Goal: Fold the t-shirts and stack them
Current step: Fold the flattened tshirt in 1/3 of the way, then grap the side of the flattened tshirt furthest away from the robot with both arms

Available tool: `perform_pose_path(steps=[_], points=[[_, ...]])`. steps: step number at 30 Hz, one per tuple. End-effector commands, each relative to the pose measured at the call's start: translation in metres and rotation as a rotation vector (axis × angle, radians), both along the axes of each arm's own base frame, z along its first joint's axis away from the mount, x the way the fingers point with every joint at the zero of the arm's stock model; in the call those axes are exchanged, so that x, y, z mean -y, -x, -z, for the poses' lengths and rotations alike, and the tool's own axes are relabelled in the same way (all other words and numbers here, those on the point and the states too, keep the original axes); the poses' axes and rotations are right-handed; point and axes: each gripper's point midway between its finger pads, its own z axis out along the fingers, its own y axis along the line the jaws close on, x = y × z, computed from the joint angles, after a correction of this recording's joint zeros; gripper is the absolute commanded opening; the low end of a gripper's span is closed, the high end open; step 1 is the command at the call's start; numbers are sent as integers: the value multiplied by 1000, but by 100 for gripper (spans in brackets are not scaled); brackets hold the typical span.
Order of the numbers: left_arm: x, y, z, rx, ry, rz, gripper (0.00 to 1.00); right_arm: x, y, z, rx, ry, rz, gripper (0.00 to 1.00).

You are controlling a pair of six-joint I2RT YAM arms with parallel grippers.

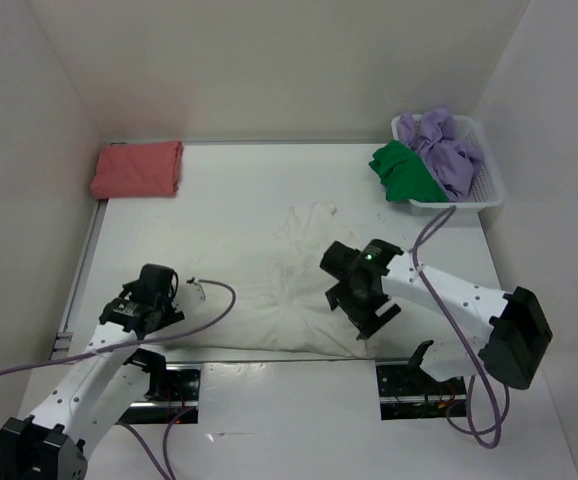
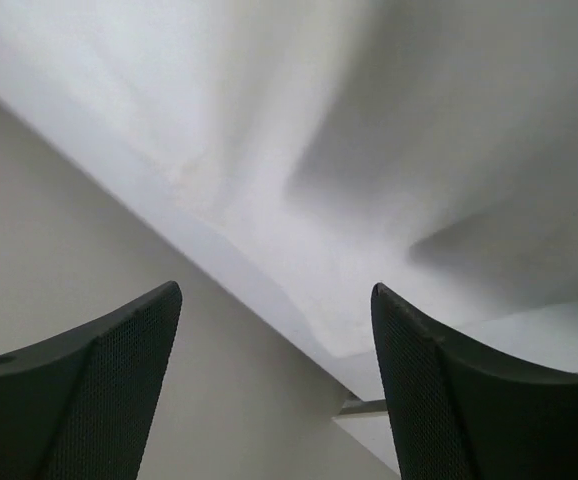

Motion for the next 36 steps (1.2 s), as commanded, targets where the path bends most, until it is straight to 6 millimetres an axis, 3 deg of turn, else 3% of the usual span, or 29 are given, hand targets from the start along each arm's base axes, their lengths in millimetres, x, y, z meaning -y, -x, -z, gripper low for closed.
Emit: perform_pose_path(steps=[1, 2, 3, 4, 6, 7, 9, 10, 11, 12, 13, 14, 15, 17, 18, 20, 21, 22, 23, 24, 26, 32, 36], points=[[14, -59, -80, 311, 153, -109, 84, -11, -58, -33, 197, 105, -151, 92], [18, -70, -89, 327, 165, -104, 86, -31, -85, -61, 291, 81, -187, 92], [17, -79, -100, 359, 172, -113, 87, -39, -103, -71, 342, 102, -241, 92], [21, -97, -116, 400, 183, -111, 87, -45, -140, -86, 404, 167, -328, 92], [19, -112, -124, 406, 170, -96, 87, -47, -177, -100, 454, 230, -394, 84], [18, -124, -123, 382, 174, -98, 87, -46, -209, -110, 489, 274, -469, 80], [15, -137, -121, 359, 184, -114, 87, -54, -250, -124, 592, 263, -521, 69], [13, -147, -109, 305, 194, -125, 87, -45, -271, -132, 619, 268, -580, 65], [14, -161, -121, 329, 215, -133, 87, -43, -285, -131, 637, 258, -596, 60], [14, -167, -120, 315, 243, -155, 87, -47, -308, -142, 725, 225, -597, 52], [18, -176, -104, 253, 270, -165, 87, -53, -318, -140, 739, 157, -644, 49], [17, -179, -98, 218, 282, -189, 87, -35, -337, -130, 726, 168, -662, 46], [19, -190, -103, 221, 298, -195, 87, -31, -349, -122, 728, 155, -668, 41], [30, -196, -77, 135, 345, -194, 87, -19, -369, -113, 709, 164, -702, 41], [28, -196, -56, 71, 361, -225, 87, -22, -375, -87, 651, 165, -739, 41], [22, -205, -45, 37, 427, -315, 87, -25, -390, -81, 638, 195, -793, 48], [17, -211, -26, -4, 446, -364, 87, -27, -395, -58, 591, 198, -811, 48], [14, -218, -24, 6, 490, -429, 86, -33, -403, -65, 611, 212, -822, 51], [4, -232, -33, 40, 545, -469, 84, -34, -407, -60, 604, 212, -824, 53], [0, -238, -28, 43, 572, -500, 84, -34, -412, -47, 581, 225, -837, 54], [-3, -251, -31, 94, 611, -532, 84, -38, -422, -50, 603, 229, -843, 55], [-27, -253, -4, 102, 622, -668, 84, -34, -430, -23, 554, 179, -855, 55], [-48, -258, 13, 107, 707, -775, 84, -45, -425, -11, 547, 111, -892, 50]])
